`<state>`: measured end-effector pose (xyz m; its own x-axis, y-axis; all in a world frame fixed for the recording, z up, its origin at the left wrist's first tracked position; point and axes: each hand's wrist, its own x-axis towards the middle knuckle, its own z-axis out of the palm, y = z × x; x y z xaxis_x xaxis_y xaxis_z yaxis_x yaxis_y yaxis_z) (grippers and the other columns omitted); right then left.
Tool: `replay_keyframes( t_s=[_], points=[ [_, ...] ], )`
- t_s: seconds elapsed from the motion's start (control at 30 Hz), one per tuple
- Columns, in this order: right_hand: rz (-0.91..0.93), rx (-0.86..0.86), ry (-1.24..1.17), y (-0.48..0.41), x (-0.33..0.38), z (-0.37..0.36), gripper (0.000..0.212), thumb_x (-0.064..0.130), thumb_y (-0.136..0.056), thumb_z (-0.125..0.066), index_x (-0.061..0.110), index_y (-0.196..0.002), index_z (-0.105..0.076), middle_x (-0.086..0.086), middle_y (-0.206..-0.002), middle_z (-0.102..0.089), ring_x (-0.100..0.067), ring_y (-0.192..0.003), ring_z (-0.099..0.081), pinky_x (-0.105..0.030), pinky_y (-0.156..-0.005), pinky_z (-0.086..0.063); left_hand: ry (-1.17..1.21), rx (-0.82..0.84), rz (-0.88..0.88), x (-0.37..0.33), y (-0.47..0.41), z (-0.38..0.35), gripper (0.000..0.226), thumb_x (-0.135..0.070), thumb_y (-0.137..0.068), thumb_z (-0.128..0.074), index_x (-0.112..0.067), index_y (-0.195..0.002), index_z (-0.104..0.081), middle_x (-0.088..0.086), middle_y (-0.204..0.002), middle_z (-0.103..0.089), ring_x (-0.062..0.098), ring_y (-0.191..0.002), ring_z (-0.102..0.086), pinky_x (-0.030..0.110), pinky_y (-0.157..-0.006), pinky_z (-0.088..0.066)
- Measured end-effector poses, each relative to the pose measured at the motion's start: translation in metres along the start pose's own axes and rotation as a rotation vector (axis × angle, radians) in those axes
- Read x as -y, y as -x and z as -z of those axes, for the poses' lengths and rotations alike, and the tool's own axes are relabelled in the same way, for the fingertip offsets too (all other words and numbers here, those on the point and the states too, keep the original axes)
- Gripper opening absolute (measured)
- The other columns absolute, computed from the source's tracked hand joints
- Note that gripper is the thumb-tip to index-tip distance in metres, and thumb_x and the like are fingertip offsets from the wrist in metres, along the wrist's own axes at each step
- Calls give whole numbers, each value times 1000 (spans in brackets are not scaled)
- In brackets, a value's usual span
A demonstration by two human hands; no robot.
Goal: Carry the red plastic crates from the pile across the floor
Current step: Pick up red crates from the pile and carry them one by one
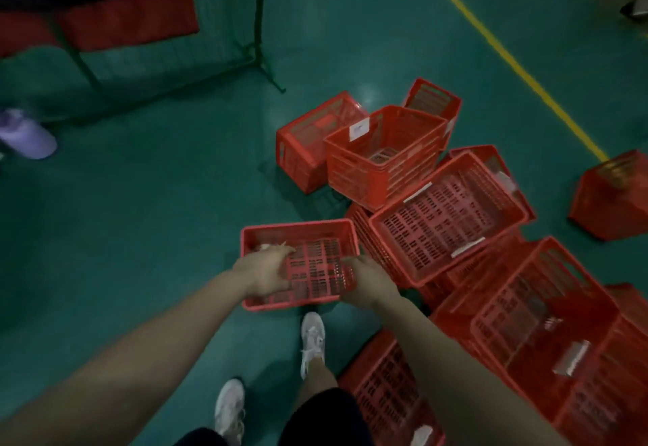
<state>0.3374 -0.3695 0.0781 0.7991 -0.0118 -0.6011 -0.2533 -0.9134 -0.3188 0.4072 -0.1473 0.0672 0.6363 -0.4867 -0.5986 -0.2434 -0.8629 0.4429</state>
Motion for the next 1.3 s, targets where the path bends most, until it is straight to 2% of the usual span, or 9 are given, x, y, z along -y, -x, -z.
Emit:
replay_keyframes(
  t_s=[0.1, 0.3, 0.5, 0.63, 0.8, 1.03, 1.13, 1.2, 1.3],
  points=[
    [46, 93, -32, -49, -20, 0, 57, 37, -79, -69, 25, -133, -54, -8, -132, -55, -28, -122, -52, -41, -102, -44, 75, 18, 41, 6, -38, -10, 74, -30, -81, -68, -23, -147, -34, 9, -138, -51, 25, -118, -56, 26, -91, -45],
    [66, 212, -32, -146, -60, -56, 59, 30, -76, -69, 24, -133, -55, -6, -131, -56, -27, -123, -49, -36, -103, -42, 143, 74, 90, 37, -118, -69, 66, -31, -84, -67, -20, -143, -40, 9, -136, -54, 24, -119, -55, 27, -95, -45],
    [35, 288, 37, -236, -102, -168, 69, 35, -73, -64, 27, -139, -45, -1, -145, -44, -26, -137, -38, -46, -112, -33, 104, 156, 168, 93, -192, -160, 71, -38, -83, -65, -26, -146, -35, 2, -138, -52, 21, -119, -54, 30, -93, -47],
    [27, 283, 70, -277, -132, -236, 65, 32, -74, -68, 27, -135, -48, 0, -137, -51, -25, -129, -45, -44, -109, -37, 148, 201, 219, 127, -231, -225, 74, -37, -83, -67, -27, -148, -31, 0, -146, -42, 20, -125, -49, 29, -98, -45],
    [6, 321, 66, -305, -157, -282, 67, 21, -68, -64, 26, -133, -49, -2, -132, -54, -28, -124, -50, -45, -108, -37, 199, 223, 232, 148, -264, -281, 76, -33, -81, -71, -24, -147, -33, 6, -142, -46, 23, -123, -50, 29, -98, -43],
    [17, 421, 127, -333, -185, -324, 76, 26, -72, -67, 36, -142, -40, 1, -137, -53, -24, -130, -45, -46, -116, -26, 111, 230, 205, 157, -301, -334, 77, -37, -78, -73, -32, -144, -35, 2, -140, -48, 23, -123, -50, 32, -99, -44],
    [0, 441, 120, -338, -188, -332, 61, 28, -75, -65, 34, -133, -47, -1, -121, -63, -28, -117, -55, -43, -107, -38, 93, 239, 201, 163, -307, -349, 77, -39, -77, -73, -33, -144, -35, 0, -140, -48, 22, -123, -50, 33, -100, -44],
    [-17, 489, 111, -338, -186, -336, 46, 30, -79, -64, 30, -125, -53, -2, -111, -66, -28, -106, -61, -39, -92, -49, 55, 242, 190, 167, -308, -356, 74, -38, -80, -71, -33, -144, -35, 2, -140, -48, 23, -123, -50, 33, -100, -44],
    [-4, 510, 132, -337, -183, -340, 28, 34, -87, -59, 30, -114, -61, -1, -104, -67, -26, -99, -63, -36, -81, -52, -23, 194, 175, 169, -308, -362, 65, -37, -86, -65, -32, -144, -38, 3, -138, -53, 25, -123, -52, 34, -98, -46]
  ],
)
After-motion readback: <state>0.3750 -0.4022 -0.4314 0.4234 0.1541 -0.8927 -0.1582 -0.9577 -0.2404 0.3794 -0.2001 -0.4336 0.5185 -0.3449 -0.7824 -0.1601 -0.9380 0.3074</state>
